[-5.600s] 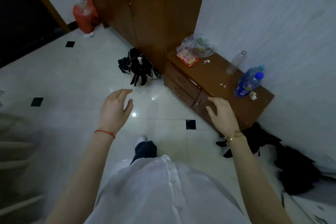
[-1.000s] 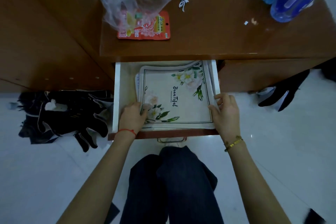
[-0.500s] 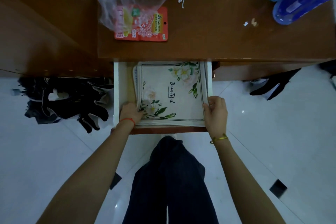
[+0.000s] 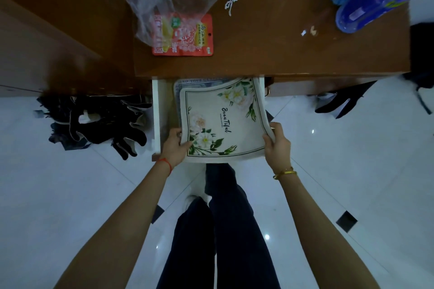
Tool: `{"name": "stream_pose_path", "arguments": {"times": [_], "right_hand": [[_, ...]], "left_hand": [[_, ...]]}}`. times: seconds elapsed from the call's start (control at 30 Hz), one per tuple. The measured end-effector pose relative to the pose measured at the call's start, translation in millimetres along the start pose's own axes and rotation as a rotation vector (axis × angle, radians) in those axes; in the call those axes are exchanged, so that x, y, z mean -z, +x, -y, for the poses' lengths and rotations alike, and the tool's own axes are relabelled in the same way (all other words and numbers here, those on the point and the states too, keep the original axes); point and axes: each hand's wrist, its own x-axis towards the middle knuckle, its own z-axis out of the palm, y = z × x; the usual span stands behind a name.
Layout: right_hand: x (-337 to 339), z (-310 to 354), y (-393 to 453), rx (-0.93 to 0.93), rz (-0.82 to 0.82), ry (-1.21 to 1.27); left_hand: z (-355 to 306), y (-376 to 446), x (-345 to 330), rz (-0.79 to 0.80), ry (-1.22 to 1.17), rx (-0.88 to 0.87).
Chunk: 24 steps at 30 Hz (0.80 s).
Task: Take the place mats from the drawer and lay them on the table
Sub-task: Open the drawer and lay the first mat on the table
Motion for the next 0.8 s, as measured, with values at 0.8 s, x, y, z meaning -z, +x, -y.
{"name": "stream_pose_path", "arguments": {"times": [0.8], "right_hand": [[173.8,109.3,-364.6,-0.095,-0.377,0.361]], "left_hand": [[-41.9,-374.7,87.5,0.15,-0.066,-0.529]]}}
